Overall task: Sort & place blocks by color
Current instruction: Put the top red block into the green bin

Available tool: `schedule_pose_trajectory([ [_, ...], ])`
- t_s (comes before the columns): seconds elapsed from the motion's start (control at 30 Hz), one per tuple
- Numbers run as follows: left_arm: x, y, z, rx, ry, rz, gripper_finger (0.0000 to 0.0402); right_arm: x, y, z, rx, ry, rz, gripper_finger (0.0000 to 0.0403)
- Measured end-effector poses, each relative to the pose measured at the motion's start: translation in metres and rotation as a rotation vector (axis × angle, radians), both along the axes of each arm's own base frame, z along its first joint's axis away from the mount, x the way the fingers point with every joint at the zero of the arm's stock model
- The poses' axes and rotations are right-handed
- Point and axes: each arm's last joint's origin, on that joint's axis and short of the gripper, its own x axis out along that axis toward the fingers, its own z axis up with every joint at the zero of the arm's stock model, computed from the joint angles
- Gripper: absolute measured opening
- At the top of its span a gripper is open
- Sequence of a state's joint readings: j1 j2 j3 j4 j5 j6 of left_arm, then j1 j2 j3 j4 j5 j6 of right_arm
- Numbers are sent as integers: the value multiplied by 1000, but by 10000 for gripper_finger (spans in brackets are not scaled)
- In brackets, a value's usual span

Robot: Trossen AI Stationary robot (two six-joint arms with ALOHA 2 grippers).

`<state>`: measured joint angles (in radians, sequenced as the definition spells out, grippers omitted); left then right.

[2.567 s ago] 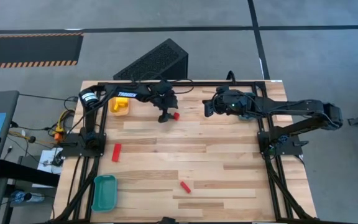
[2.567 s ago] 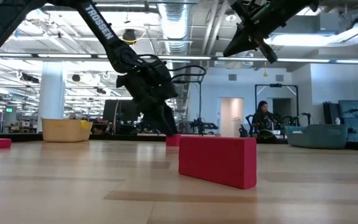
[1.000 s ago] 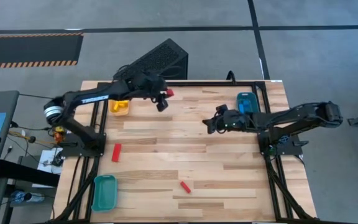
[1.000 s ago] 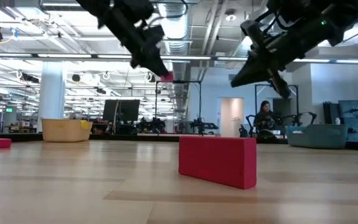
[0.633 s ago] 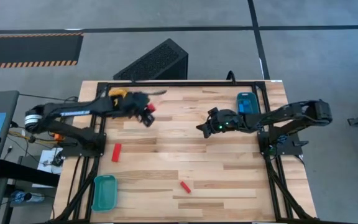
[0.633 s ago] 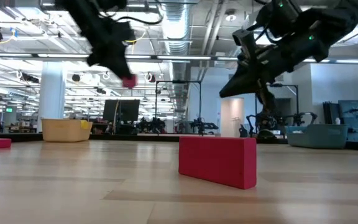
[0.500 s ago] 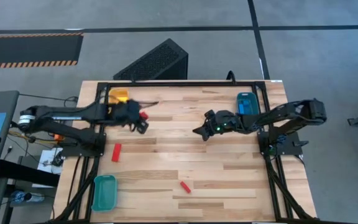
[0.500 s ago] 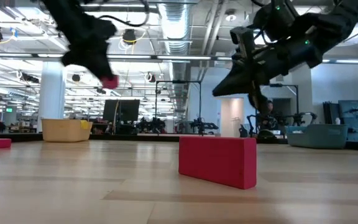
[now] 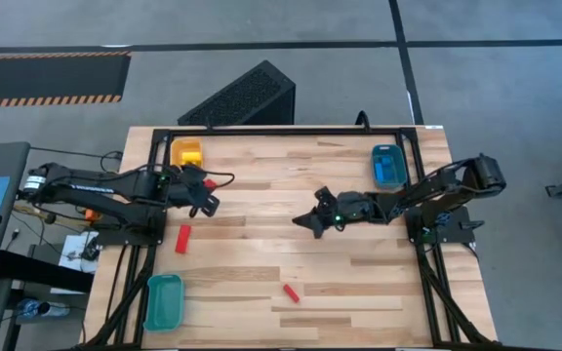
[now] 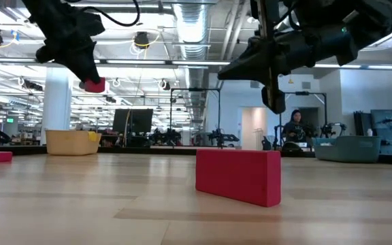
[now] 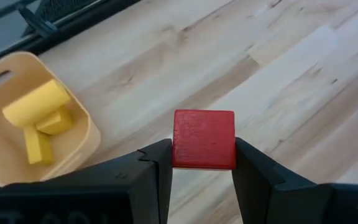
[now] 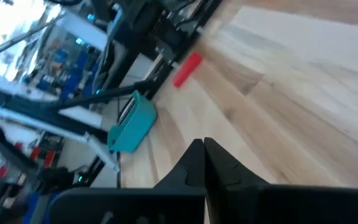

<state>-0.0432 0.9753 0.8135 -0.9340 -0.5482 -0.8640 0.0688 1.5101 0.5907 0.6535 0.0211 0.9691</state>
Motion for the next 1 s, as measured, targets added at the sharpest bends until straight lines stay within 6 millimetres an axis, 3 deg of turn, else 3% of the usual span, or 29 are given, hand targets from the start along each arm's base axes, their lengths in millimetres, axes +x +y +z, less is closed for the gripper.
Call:
schedule_pose_trajectory([
  [0.37,-11,-13,-6,-3,165,-118,101,8,7,16,12,-57,-211,8],
  [0.63,-20,-36,-16,-8,212,-243,101,7,38,23,-13,-62,-320,8],
  [0.83,-41,-51,-51,-223,255,-252,102,2,54,20,15,-29,-362,8],
  [1.0,-47,-69,-53,-345,236,-279,102,-3,67,19,26,-26,-360,8],
])
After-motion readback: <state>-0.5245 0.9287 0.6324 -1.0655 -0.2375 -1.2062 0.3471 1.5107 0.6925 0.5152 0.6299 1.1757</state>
